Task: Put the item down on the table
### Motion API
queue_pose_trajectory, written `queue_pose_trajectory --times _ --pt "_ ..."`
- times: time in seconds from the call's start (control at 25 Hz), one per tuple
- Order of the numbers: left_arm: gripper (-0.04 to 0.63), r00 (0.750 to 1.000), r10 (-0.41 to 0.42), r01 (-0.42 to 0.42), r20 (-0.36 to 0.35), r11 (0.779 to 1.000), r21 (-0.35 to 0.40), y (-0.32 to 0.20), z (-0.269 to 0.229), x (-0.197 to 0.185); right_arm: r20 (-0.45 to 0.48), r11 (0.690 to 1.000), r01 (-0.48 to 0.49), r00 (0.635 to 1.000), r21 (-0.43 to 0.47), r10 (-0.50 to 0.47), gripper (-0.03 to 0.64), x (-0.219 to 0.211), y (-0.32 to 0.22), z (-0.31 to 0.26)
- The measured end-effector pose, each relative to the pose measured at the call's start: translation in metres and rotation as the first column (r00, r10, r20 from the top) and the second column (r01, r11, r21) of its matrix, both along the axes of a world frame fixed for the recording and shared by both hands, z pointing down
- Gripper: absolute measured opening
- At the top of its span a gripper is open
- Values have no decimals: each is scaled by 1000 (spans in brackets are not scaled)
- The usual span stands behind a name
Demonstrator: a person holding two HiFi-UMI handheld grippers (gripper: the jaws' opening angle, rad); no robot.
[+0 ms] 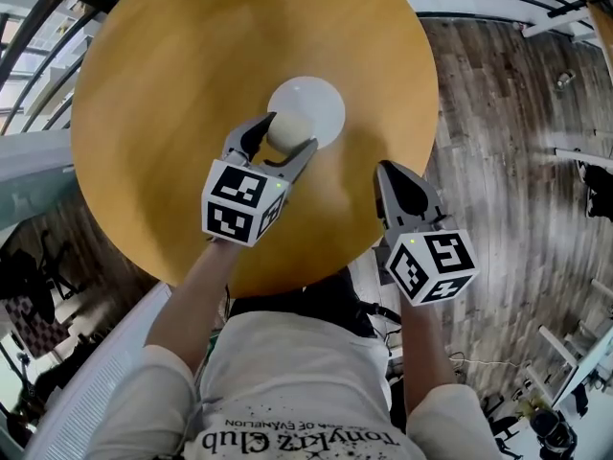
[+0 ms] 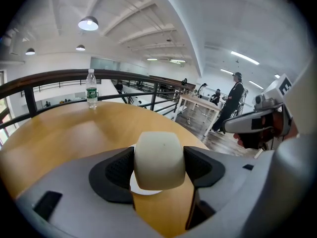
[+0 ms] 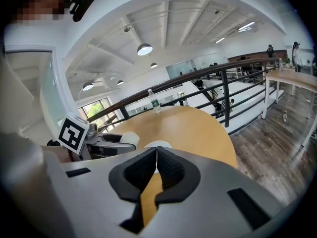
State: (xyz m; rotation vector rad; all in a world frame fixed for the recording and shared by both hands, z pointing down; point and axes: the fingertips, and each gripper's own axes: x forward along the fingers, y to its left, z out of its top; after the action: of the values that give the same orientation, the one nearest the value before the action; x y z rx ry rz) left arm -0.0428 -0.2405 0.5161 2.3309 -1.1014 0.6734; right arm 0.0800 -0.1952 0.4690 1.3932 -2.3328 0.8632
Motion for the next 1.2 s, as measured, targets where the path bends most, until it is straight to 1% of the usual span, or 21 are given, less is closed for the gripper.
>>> queue_pose_trajectory --times 0.28,0.48,0.8,1.2 --pt "318 998 28 -26 63 999 -27 -18 26 9 5 1000 -8 1000 -15 8 26 8 -7 9" --pt "318 989 77 -71 126 996 -46 -27 46 15 9 1000 -12 1000 -25 12 26 13 -10 14" --pt "318 965 164 -149 205 985 -85 -39 73 19 8 998 -28 1000 -51 28 26 22 -12 26" --pt "318 929 254 -223 269 965 -141 -44 98 25 6 997 -46 999 -69 46 26 25 -13 33"
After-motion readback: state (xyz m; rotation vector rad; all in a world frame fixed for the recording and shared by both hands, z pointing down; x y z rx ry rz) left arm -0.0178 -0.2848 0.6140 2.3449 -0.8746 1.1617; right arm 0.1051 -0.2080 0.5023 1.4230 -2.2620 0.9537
